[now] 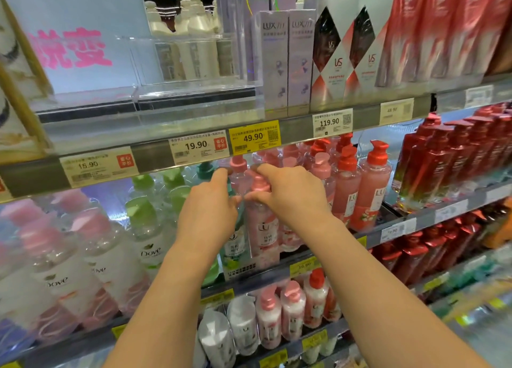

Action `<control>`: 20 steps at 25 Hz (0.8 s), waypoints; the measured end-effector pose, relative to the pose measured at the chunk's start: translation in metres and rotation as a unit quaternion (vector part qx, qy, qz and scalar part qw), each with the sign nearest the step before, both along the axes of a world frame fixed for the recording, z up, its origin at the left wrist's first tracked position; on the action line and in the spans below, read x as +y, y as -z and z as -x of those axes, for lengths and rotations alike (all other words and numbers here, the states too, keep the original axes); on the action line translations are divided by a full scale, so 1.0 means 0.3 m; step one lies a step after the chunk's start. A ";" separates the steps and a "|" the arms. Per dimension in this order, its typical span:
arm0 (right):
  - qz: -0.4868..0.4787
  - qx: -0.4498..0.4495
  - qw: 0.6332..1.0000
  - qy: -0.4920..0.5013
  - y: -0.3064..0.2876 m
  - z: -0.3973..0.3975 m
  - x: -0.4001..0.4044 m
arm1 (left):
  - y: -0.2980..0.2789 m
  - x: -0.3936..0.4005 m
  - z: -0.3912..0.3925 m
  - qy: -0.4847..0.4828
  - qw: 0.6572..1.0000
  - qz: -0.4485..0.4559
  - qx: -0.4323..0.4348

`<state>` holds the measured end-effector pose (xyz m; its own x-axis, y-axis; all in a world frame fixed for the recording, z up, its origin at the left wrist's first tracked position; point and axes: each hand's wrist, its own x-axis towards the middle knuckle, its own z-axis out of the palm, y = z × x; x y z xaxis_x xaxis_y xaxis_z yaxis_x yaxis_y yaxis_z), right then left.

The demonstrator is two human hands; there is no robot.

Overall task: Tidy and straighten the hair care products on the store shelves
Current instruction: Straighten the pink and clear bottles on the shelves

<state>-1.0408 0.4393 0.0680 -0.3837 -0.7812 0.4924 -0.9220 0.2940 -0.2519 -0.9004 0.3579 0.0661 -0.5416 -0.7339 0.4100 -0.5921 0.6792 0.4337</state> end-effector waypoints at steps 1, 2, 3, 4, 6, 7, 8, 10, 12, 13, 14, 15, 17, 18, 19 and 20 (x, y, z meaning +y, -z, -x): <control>-0.004 -0.012 1.000 -0.004 -0.005 0.003 0.009 | 0.000 -0.001 0.000 0.003 1.000 -0.006 0.004; -0.014 -0.040 0.999 -0.015 -0.012 0.009 0.022 | 0.000 -0.002 0.000 0.004 1.000 -0.013 0.008; -0.025 -0.080 0.996 -0.032 -0.020 0.019 0.038 | 0.001 0.000 0.000 0.002 1.000 -0.018 0.012; -0.029 -0.126 0.990 -0.051 -0.029 0.029 0.057 | 0.005 0.005 -0.001 -0.002 1.000 -0.020 0.015; 0.010 -0.186 0.980 -0.071 -0.042 0.062 0.096 | 0.017 0.025 -0.005 -0.018 0.999 -0.006 0.030; 0.055 -0.199 0.976 -0.067 -0.049 0.089 0.114 | 0.023 0.041 -0.008 -0.031 0.998 0.012 0.044; 0.101 -0.208 0.971 -0.056 -0.059 0.120 0.126 | 0.028 0.060 -0.007 -0.047 0.997 0.034 0.060; 0.123 -0.184 0.975 -0.017 -0.074 0.177 0.136 | 0.034 0.104 0.006 -0.067 0.991 0.083 0.086; 0.036 -0.124 0.992 0.007 -0.076 0.200 0.123 | 0.037 0.152 0.035 -0.055 0.985 0.121 0.108; -0.020 -0.103 0.994 0.008 -0.070 0.198 0.111 | 0.038 0.171 0.054 -0.044 0.985 0.129 0.110; -0.065 -0.085 0.994 0.000 -0.062 0.197 0.097 | 0.037 0.185 0.077 -0.036 0.986 0.128 0.105; -0.096 -0.070 0.993 -0.015 -0.054 0.195 0.082 | 0.037 0.193 0.103 -0.034 0.988 0.118 0.094; -0.130 -0.047 0.989 -0.045 -0.045 0.196 0.059 | 0.043 0.195 0.147 -0.041 0.993 0.090 0.061; -0.137 -0.035 0.989 -0.053 -0.044 0.201 0.051 | 0.048 0.192 0.163 -0.048 0.995 0.078 0.046; -0.138 -0.019 0.988 -0.061 -0.042 0.207 0.046 | 0.052 0.187 0.173 -0.059 0.995 0.067 0.036; -0.134 0.001 0.989 -0.069 -0.036 0.210 0.043 | 0.057 0.180 0.180 -0.069 0.996 0.055 0.027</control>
